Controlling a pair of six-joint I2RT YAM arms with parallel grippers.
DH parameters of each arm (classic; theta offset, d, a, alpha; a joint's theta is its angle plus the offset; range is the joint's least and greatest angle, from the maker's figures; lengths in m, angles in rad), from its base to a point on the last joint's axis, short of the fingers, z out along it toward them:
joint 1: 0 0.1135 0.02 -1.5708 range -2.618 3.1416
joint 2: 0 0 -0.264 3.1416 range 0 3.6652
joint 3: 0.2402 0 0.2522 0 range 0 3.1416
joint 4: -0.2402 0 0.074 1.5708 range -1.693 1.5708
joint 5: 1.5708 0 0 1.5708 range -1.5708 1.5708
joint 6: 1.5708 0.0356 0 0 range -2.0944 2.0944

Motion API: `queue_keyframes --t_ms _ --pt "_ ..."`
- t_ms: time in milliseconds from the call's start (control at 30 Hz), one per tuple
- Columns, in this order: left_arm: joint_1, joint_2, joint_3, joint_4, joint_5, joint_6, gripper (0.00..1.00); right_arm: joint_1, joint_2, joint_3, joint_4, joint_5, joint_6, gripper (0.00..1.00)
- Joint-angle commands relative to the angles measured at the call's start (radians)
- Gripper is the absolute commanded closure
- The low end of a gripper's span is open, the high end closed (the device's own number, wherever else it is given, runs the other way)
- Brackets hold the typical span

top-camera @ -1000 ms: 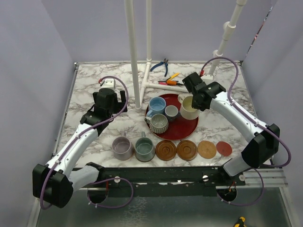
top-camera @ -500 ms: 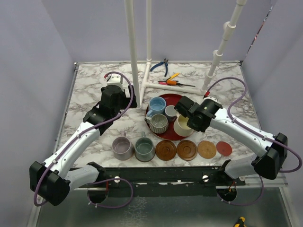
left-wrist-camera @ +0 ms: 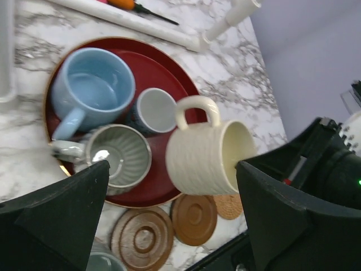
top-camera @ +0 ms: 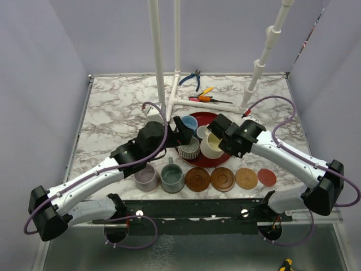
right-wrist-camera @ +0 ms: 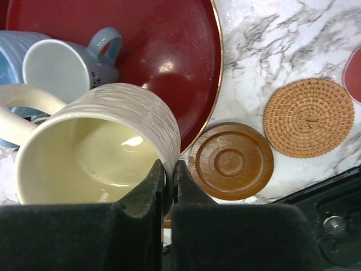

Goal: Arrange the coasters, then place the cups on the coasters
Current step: Pick up the cup from the tray, then place the cup on the coaster.

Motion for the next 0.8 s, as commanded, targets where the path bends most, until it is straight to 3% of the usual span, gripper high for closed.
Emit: queue_keyframes --t_ms 0,400,500,600,767 --pt "-0.111 0.084 0.008 0.111 -0.061 -0.113 0.06 0.006 -0.051 0.027 0.114 0.043 0.003 1.0" --pt "-0.208 0.318 0.111 0.145 -0.193 -0.107 0.06 0.006 -0.085 0.009 0.193 0.073 -0.083 1.0" --pt "-0.228 0.374 0.151 0.142 -0.251 -0.078 0.1 0.005 -0.095 -0.009 0.214 0.069 -0.094 1.0" --pt "-0.238 0.419 0.173 0.127 -0.341 -0.068 0.21 0.005 -0.11 -0.035 0.243 0.061 -0.105 1.0" --pt "-0.264 0.461 0.213 0.111 -0.449 -0.041 0.54 0.007 -0.112 -0.063 0.278 0.043 -0.121 1.0"
